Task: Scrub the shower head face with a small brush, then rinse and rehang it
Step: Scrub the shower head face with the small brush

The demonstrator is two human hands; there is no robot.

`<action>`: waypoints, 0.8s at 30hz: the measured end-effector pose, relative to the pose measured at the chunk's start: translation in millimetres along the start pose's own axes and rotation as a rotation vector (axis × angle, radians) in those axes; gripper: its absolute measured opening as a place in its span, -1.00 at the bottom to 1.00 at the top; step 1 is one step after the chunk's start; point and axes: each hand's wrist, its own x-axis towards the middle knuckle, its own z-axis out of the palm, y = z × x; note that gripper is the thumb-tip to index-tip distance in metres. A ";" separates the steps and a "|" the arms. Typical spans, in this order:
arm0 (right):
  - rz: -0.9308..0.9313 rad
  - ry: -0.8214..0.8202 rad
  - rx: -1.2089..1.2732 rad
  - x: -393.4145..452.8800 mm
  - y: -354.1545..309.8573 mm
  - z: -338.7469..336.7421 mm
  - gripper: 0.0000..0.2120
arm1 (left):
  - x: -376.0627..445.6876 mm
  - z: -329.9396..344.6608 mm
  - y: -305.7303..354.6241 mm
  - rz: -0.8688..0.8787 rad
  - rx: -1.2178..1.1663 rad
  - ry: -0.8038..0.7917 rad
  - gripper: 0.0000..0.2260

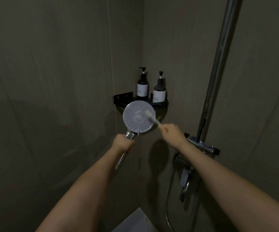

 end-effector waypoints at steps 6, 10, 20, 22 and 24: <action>0.147 0.223 -0.190 5.6 23.7 -17.8 -0.63 | 1.4 -6.2 -1.4 0.000 -0.011 0.003 -0.79; -0.013 -0.048 -0.266 -8.6 11.1 -3.3 -0.68 | 3.9 -6.7 -3.5 -0.006 -0.036 0.018 -0.78; -0.073 0.015 -0.445 -5.9 7.0 -3.0 -0.66 | 1.0 -6.2 0.2 0.010 -0.030 0.014 -0.77; 0.049 0.162 -0.436 -1.1 10.6 -12.9 -0.64 | -0.6 -7.3 1.1 0.013 -0.032 0.005 -0.77; 0.130 0.274 -0.320 6.1 14.7 -23.3 -0.63 | -0.3 -10.4 1.4 0.016 -0.026 -0.001 -0.78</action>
